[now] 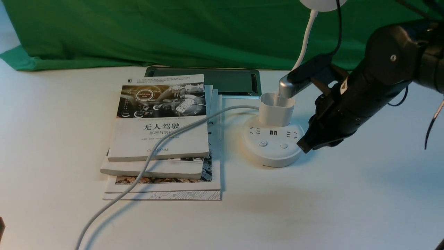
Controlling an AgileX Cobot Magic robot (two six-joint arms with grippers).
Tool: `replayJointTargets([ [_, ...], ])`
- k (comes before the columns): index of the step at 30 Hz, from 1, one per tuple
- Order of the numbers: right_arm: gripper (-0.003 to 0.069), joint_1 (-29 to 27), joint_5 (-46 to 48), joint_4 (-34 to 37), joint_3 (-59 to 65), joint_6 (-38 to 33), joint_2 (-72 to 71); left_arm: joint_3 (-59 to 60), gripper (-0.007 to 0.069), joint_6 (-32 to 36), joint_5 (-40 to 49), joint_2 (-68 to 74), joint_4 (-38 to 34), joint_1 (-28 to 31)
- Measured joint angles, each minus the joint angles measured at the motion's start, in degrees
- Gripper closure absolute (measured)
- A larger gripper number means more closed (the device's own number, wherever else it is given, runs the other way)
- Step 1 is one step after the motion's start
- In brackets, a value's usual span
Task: Turn on the desk lamp on the white desktop with your hand.
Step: 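Press the button on the base of the white desk lamp with the right gripper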
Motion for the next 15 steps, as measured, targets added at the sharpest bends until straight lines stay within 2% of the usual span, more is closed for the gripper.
replayJointTargets([
  [5,0.0631,0.0,-8.4,0.0,0.0,0.1,4.8,0.0,0.0603,0.0,0.0,0.0,0.0,0.0],
  [15,0.0629,0.0,-15.8,0.0,0.0,0.2,9.7,0.0,0.0603,0.0,0.0,0.0,0.0,0.0],
])
